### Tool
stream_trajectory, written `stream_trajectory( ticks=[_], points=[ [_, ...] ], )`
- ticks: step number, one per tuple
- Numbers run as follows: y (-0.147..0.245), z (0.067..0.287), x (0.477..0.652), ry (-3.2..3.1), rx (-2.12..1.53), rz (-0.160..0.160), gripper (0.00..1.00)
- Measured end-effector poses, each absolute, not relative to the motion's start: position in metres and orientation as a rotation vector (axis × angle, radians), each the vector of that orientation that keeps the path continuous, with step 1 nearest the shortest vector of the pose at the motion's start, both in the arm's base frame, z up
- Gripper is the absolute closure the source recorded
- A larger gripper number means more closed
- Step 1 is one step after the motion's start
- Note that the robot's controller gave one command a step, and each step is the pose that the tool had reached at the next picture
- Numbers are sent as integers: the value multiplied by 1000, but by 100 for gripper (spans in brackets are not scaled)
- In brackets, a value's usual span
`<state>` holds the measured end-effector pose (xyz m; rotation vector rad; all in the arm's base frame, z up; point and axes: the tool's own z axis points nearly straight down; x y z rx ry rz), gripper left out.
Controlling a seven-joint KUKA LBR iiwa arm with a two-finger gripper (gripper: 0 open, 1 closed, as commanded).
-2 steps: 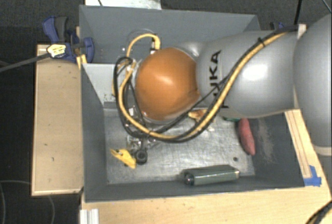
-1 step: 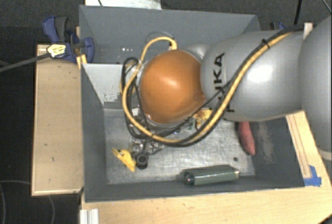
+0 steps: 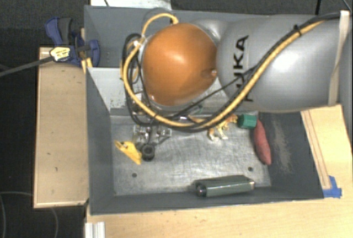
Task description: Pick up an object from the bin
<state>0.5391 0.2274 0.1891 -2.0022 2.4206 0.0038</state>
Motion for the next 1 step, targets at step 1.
stream_trajectory(
  ticks=[1],
  points=[
    [189, 212, 477, 2437, -1981, 2, 100]
  ],
)
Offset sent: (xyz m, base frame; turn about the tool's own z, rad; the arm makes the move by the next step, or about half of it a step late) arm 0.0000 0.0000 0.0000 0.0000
